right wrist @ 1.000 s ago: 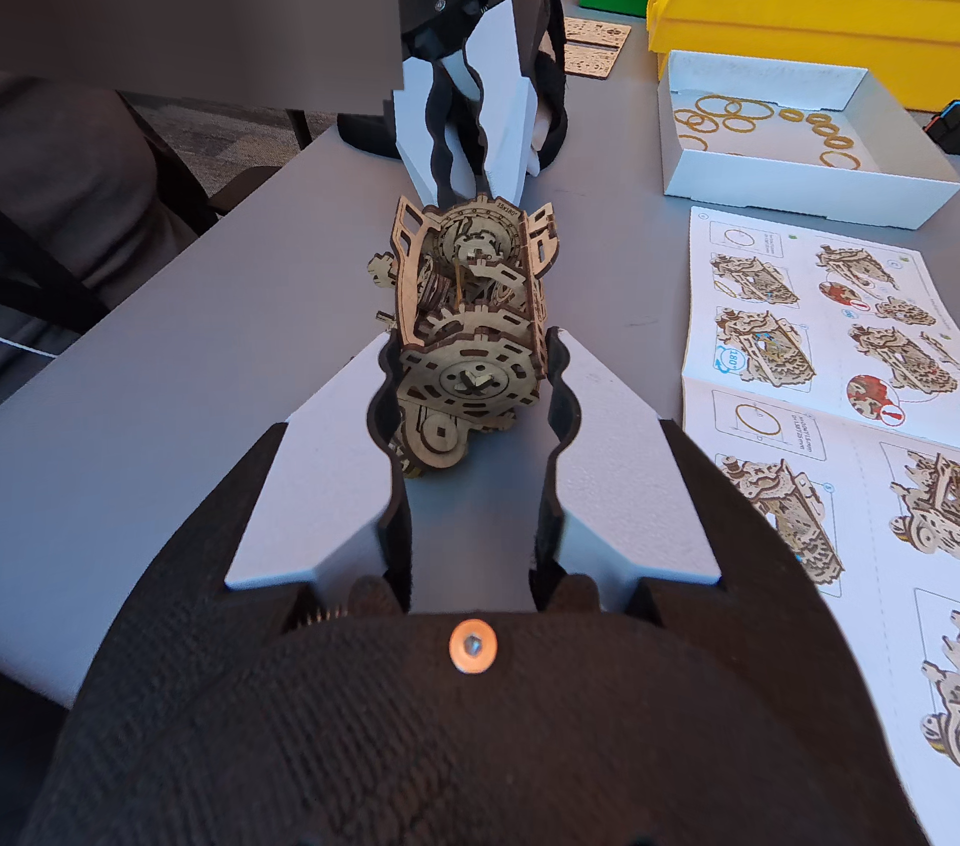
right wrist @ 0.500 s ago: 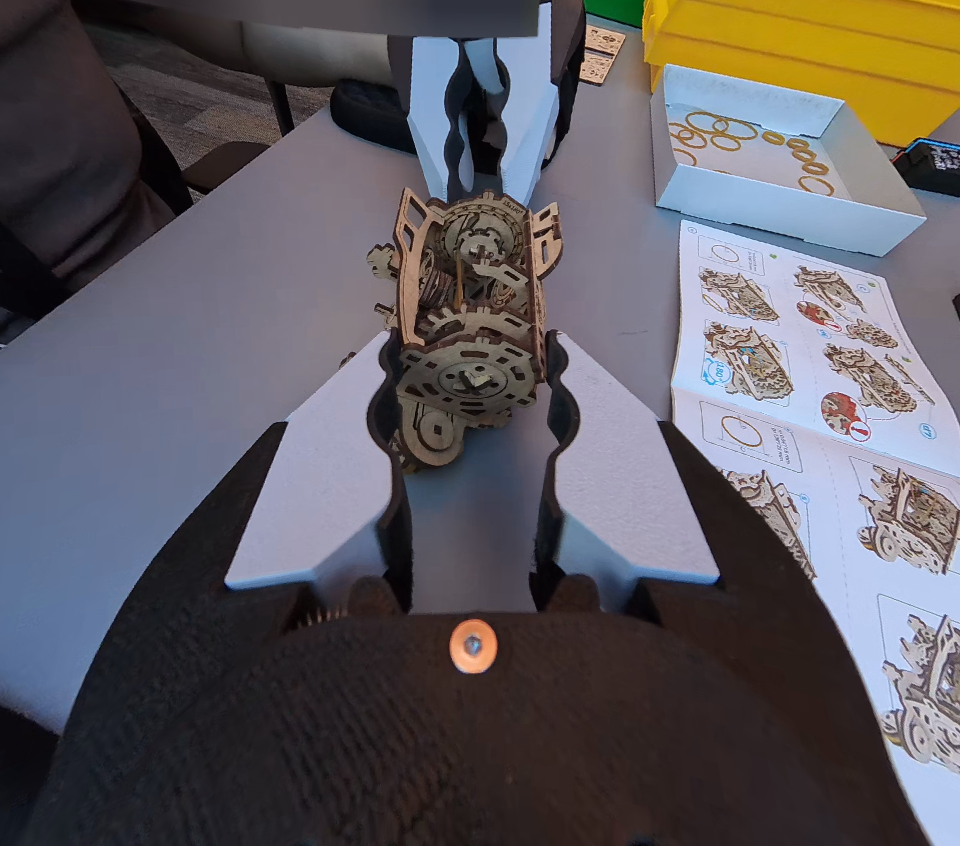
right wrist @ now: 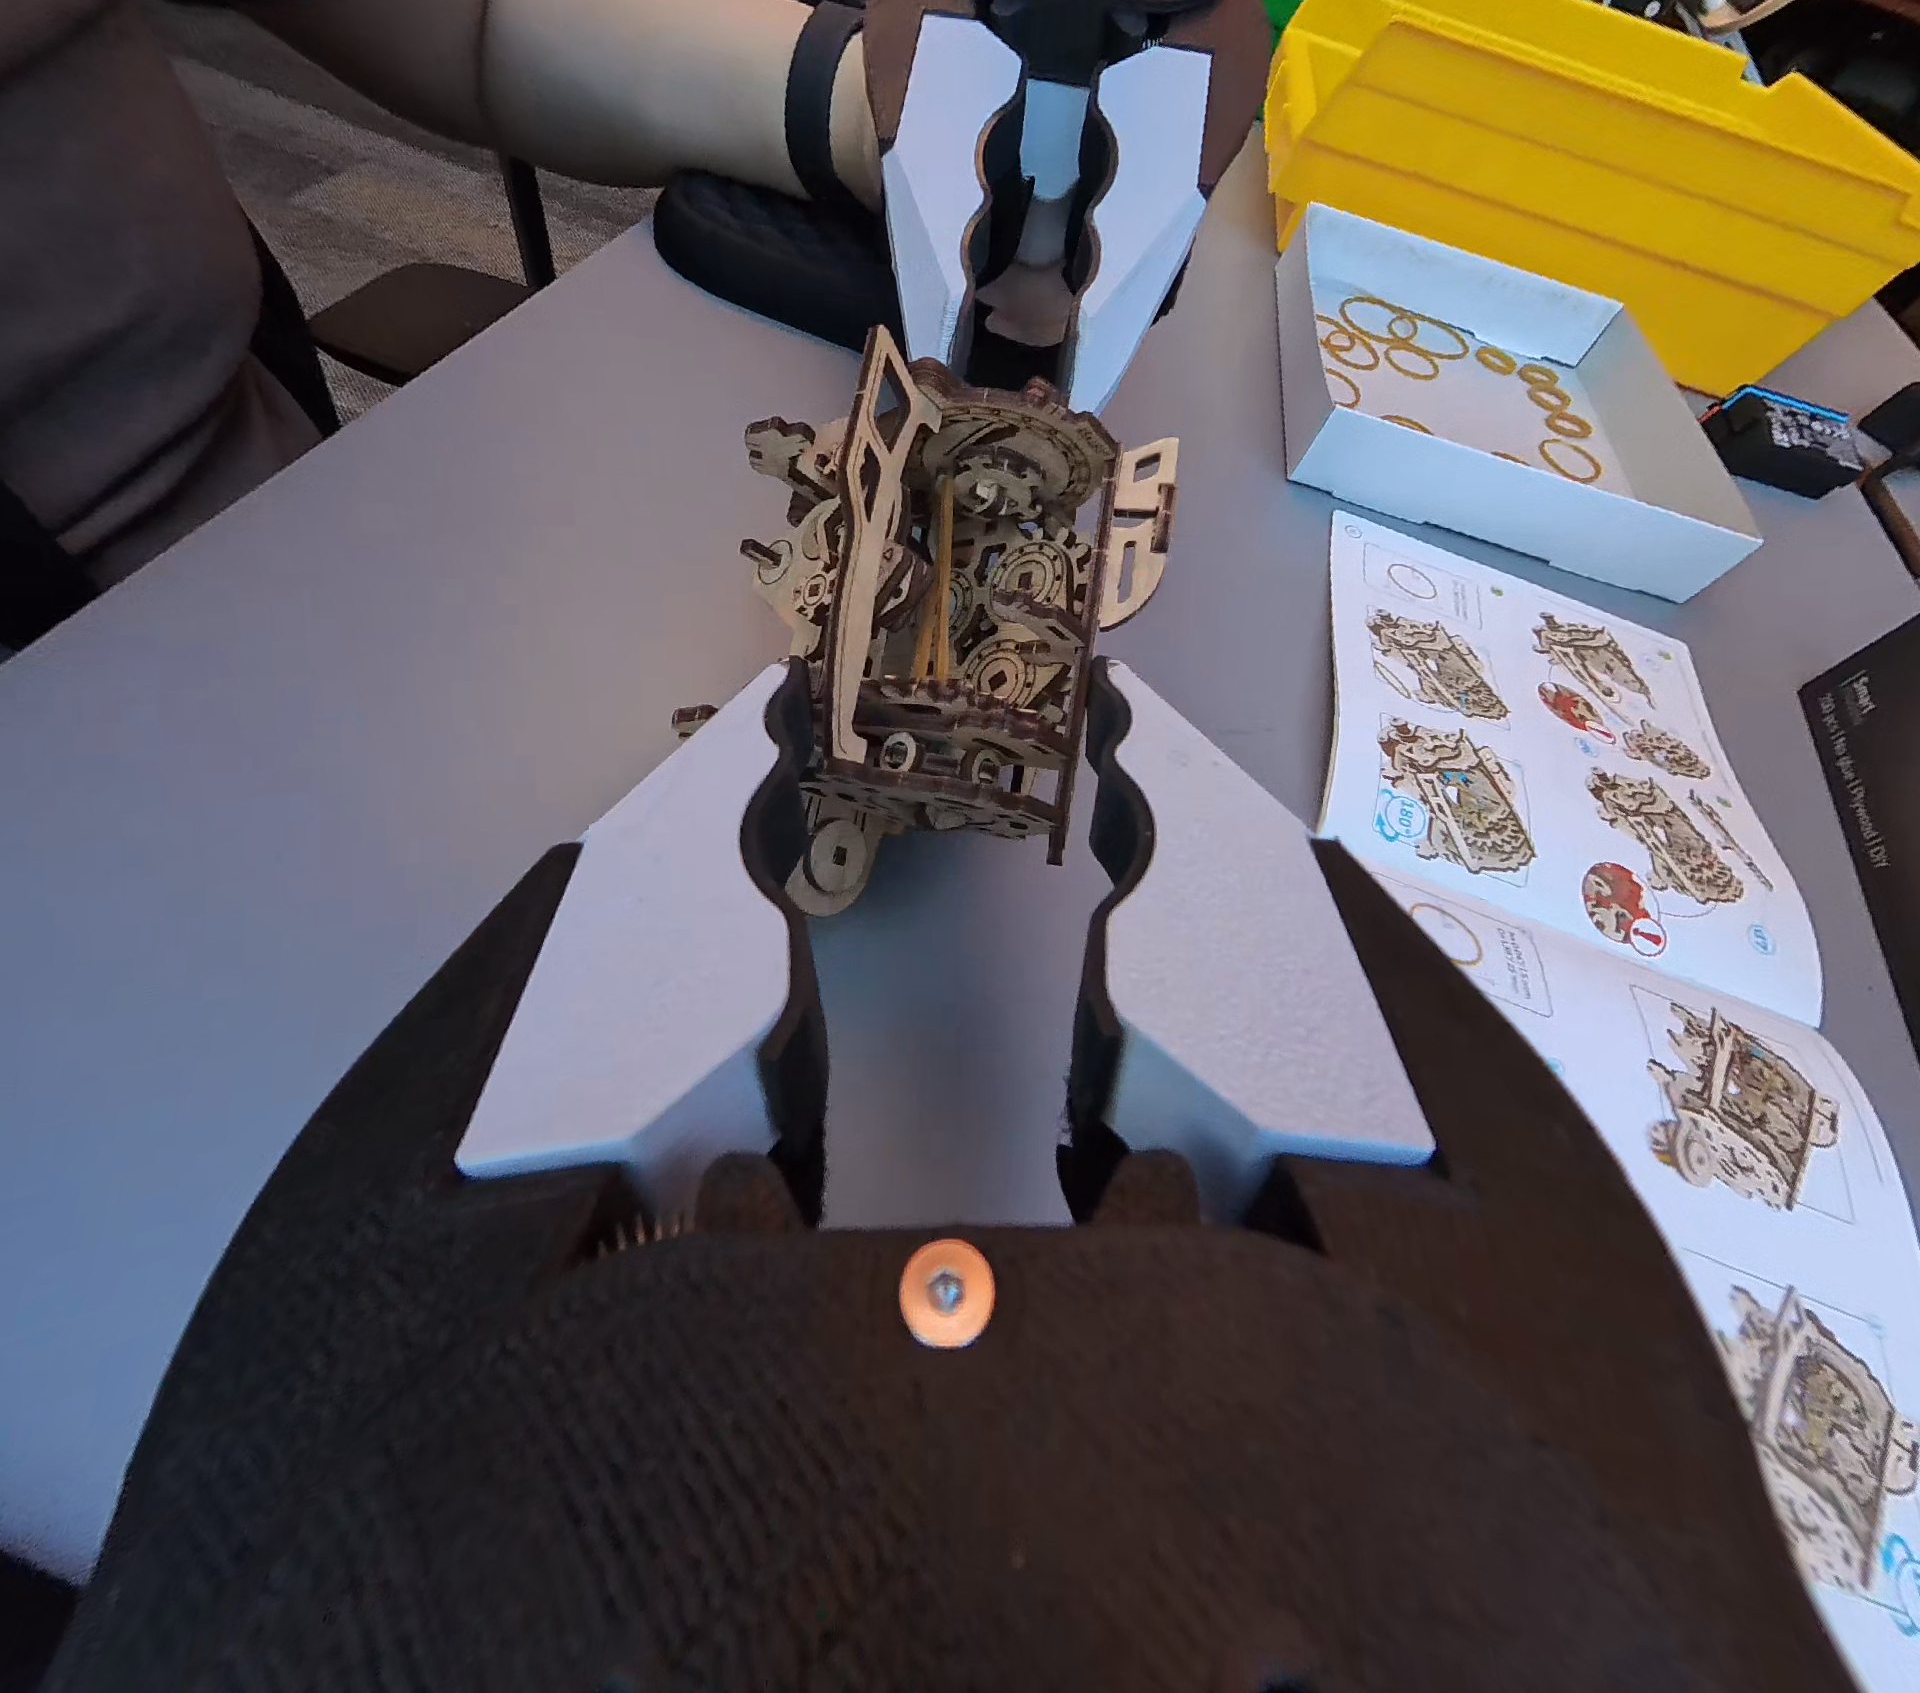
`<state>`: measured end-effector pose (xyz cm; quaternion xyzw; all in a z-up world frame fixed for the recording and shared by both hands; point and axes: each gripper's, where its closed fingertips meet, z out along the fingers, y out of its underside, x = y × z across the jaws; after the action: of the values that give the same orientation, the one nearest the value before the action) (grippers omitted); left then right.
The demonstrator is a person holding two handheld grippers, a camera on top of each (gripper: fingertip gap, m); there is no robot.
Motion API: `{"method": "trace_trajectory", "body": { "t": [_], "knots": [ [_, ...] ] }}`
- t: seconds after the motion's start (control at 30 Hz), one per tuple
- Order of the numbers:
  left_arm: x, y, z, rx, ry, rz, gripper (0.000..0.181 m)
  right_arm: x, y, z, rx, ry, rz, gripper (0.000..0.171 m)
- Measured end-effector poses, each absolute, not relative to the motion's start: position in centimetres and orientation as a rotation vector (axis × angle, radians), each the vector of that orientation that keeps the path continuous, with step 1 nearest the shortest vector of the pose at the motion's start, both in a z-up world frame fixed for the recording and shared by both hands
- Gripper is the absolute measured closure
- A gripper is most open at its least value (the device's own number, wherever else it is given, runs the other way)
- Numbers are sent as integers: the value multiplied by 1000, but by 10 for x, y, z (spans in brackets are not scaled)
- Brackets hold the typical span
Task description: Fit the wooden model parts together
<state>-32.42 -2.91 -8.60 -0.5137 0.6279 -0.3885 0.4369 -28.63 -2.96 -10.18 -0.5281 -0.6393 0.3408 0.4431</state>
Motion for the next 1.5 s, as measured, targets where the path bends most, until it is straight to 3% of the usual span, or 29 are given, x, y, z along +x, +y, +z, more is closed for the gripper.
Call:
{"method": "trace_trajectory", "body": {
  "t": [0.33,0.6,1.5],
  "knots": [
    [-326,-25,-85,-1263,1560,-922,167,-297,-37,-108,-1619,-1538,1159,107],
    [-326,-28,-87,-1263,1584,-916,168,-300,-36,-109,-1747,-1589,938,112],
    [-322,-37,-78,-1404,1450,-1114,166,-301,-44,-110,-1685,-1497,785,111]
  ]
}}
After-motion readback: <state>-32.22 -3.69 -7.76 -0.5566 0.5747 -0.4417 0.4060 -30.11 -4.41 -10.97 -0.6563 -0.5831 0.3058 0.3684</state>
